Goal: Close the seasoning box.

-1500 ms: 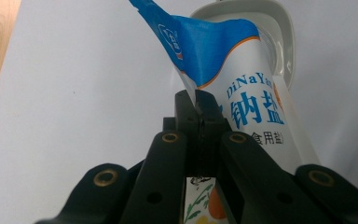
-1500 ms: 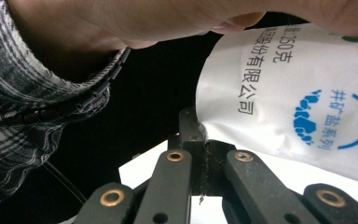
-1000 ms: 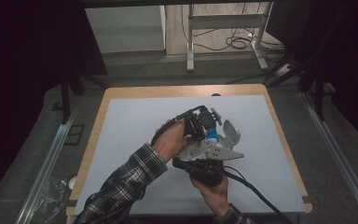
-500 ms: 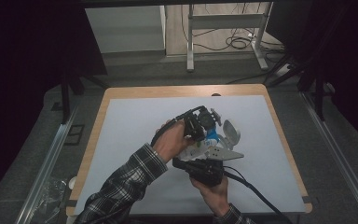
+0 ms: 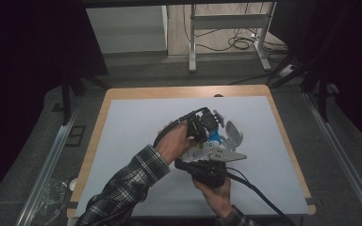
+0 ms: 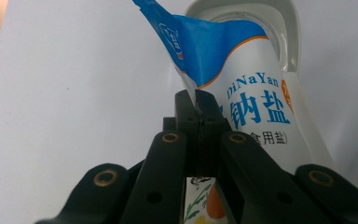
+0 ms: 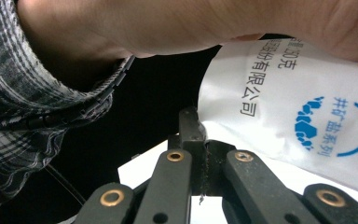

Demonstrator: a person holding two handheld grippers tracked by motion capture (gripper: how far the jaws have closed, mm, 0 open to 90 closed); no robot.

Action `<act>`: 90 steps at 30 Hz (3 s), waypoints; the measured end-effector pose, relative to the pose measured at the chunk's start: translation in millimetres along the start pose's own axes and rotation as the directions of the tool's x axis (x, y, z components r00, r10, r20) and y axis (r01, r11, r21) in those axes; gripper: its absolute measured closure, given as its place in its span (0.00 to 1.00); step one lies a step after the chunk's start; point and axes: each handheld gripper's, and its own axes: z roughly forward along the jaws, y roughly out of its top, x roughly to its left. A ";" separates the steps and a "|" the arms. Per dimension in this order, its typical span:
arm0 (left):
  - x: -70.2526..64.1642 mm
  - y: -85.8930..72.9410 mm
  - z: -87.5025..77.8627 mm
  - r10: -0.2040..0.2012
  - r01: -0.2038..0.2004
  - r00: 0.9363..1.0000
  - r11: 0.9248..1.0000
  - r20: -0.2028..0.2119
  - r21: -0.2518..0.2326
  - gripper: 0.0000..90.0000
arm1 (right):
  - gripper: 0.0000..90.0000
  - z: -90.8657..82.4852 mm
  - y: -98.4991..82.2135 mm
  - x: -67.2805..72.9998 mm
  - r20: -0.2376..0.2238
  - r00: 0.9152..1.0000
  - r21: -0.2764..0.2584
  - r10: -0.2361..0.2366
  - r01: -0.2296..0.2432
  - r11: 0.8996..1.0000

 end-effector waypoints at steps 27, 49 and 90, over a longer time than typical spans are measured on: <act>-0.5 1.2 0.4 0.001 -0.001 1.000 1.000 0.000 0.011 1.00 | 1.00 -1.4 1.8 0.8 -0.002 1.000 -0.011 -0.001 0.001 1.000; -1.2 1.7 0.4 0.003 -0.003 1.000 1.000 -0.008 0.020 1.00 | 1.00 -2.4 2.9 1.0 -0.002 1.000 -0.014 -0.003 0.003 1.000; -1.6 3.3 2.2 0.006 -0.005 1.000 0.999 -0.018 0.033 1.00 | 1.00 -4.4 5.6 0.5 -0.002 1.000 -0.024 -0.008 0.008 1.000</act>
